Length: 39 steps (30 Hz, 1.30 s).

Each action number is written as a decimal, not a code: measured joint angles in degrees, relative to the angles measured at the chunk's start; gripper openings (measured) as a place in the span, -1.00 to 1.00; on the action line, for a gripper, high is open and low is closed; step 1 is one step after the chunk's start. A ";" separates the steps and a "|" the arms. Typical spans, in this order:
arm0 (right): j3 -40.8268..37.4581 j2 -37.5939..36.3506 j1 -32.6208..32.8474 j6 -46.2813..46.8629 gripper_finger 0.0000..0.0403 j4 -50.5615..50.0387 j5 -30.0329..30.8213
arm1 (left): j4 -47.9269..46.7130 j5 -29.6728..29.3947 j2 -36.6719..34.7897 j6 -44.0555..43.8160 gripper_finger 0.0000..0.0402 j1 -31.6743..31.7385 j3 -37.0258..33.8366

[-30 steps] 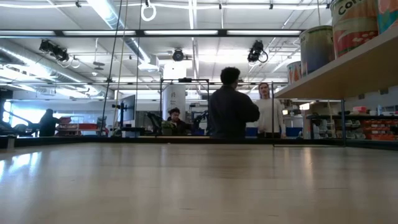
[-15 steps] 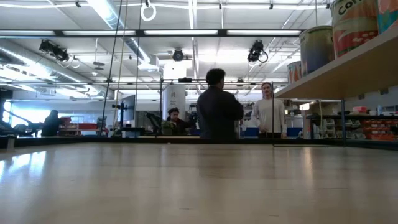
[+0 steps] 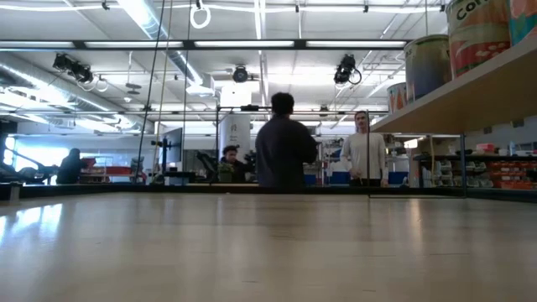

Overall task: Pick and place cans onto a shelf
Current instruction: Return to Home Position

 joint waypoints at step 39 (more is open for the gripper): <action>-0.38 -18.82 1.52 -20.99 -0.89 28.86 -13.48 | 0.69 4.04 7.88 -3.40 -0.96 4.09 -0.07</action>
